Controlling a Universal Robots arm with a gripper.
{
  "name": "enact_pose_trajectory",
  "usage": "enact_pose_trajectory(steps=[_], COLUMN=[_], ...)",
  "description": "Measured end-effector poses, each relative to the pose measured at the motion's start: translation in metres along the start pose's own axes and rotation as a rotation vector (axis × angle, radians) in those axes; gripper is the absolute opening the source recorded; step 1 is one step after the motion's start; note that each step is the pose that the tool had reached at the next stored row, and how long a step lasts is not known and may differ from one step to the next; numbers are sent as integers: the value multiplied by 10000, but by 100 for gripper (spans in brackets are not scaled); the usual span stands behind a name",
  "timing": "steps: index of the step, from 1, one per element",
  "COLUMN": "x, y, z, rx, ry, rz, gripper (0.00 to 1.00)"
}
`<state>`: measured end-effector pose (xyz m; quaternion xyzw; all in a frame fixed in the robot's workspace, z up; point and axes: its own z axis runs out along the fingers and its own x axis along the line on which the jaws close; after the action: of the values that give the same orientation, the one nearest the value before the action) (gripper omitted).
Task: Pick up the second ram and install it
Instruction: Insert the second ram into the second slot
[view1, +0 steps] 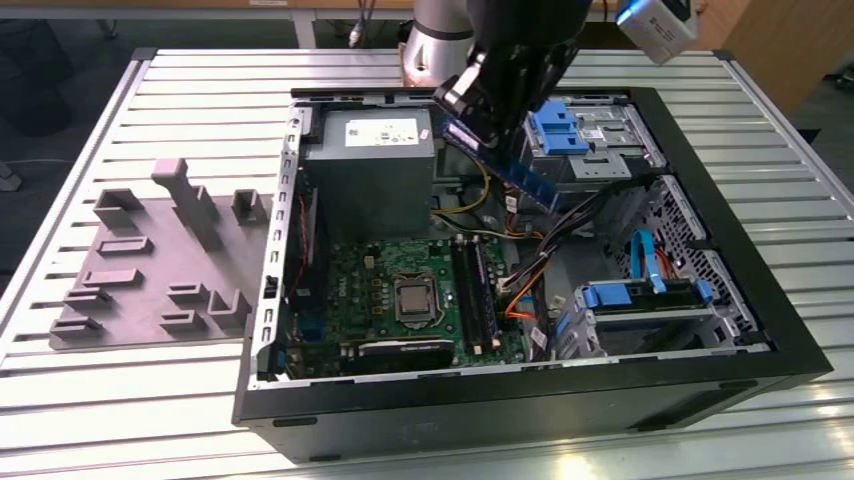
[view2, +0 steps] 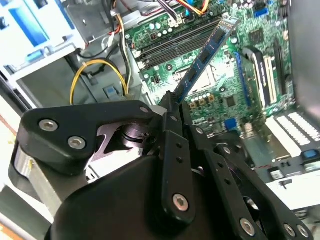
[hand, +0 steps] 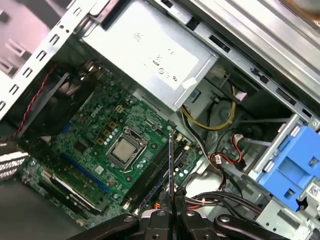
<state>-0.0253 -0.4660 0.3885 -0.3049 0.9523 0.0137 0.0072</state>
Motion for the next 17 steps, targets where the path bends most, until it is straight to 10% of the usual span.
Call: enact_pose_trajectory(steps=[17], x=[1], y=[-1], z=[45], rx=[105], ry=[-41], rz=[3009], gripper=[14])
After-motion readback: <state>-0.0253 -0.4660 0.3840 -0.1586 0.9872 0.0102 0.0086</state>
